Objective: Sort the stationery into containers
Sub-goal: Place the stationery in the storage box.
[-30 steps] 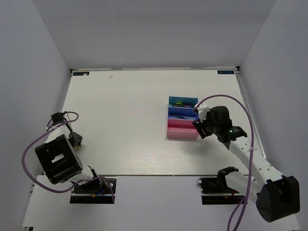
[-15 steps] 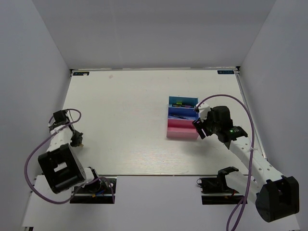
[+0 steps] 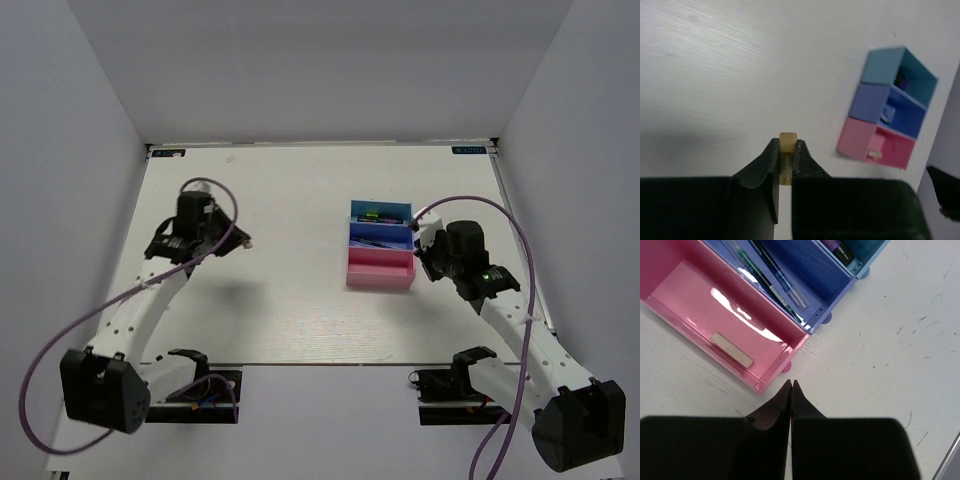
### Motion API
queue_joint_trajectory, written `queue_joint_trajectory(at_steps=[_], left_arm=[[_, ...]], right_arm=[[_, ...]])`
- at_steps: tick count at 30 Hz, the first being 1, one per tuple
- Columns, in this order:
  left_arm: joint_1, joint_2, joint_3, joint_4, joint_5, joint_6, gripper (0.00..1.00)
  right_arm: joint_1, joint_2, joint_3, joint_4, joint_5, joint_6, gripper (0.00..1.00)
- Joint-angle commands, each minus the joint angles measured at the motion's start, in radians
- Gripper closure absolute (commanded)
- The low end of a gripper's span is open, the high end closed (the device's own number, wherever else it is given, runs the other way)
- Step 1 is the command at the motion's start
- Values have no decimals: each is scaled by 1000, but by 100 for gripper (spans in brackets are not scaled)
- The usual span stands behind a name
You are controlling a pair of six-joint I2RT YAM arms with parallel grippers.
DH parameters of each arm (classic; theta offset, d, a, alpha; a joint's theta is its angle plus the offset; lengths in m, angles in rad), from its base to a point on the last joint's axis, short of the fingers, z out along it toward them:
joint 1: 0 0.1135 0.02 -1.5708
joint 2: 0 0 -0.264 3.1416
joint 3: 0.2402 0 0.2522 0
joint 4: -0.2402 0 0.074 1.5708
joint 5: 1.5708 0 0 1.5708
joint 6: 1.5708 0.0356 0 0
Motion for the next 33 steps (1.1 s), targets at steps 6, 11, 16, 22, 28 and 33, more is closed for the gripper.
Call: queue_joint_trajectory(at_steps=[6, 11, 16, 22, 28, 33], left_arm=[[-373, 266, 318, -15, -81, -57, 100], [-478, 382, 402, 52, -64, -109, 100], [-573, 555, 511, 66, -74, -106, 100], [-648, 671, 637, 60, -129, -132, 100], [-691, 749, 682, 69, -129, -139, 100], [-716, 789, 692, 77, -112, -147, 100]], right_arm=[[-11, -33, -15, 40, 24, 19, 100], [-16, -39, -20, 46, 30, 19, 98], [-20, -43, -23, 52, 33, 19, 91], [-27, -51, -27, 54, 36, 19, 86], [-39, -60, -31, 55, 39, 19, 81], [-51, -65, -35, 60, 31, 17, 76]])
